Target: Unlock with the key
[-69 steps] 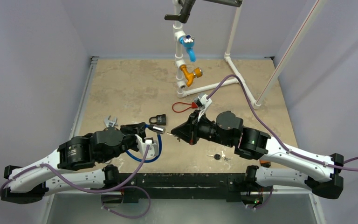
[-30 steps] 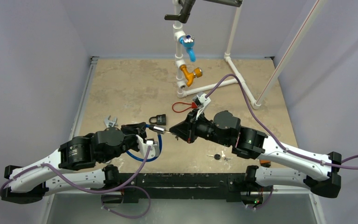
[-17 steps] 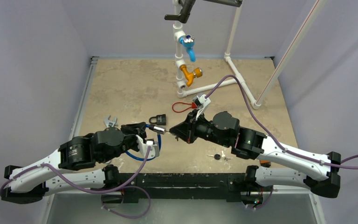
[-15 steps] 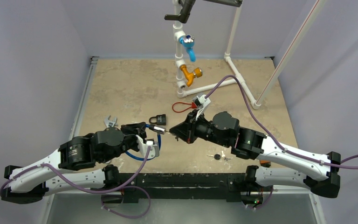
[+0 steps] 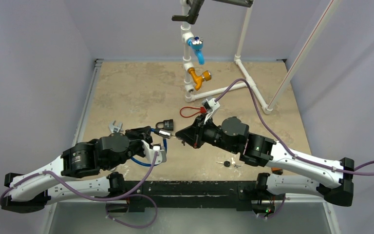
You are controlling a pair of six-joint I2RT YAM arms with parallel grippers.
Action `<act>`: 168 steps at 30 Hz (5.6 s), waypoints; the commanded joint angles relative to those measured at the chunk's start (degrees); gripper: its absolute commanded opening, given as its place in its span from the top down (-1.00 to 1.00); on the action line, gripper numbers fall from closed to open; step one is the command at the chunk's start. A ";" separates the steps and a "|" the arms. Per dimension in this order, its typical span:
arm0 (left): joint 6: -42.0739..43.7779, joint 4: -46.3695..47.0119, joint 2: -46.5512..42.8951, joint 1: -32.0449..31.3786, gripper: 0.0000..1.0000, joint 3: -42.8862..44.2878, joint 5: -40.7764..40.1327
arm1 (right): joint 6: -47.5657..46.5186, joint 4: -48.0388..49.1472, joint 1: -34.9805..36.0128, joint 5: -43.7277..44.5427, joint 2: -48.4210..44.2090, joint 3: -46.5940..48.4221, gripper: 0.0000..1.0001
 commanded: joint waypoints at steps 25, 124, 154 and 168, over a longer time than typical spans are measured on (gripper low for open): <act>-1.83 7.82 0.89 -0.06 1.00 3.44 0.85 | 3.66 13.40 0.26 1.39 -1.54 -6.43 1.00; 6.70 10.80 -2.86 -1.12 1.00 -0.20 12.07 | -0.88 5.01 5.31 1.68 -3.42 -1.68 1.00; 7.55 12.61 -2.79 -3.40 1.00 -0.89 8.42 | 3.41 5.37 5.29 4.90 -0.04 -1.39 1.00; 5.82 12.75 -1.11 -4.21 1.00 1.40 8.90 | 2.06 6.06 5.27 7.47 2.15 0.20 1.00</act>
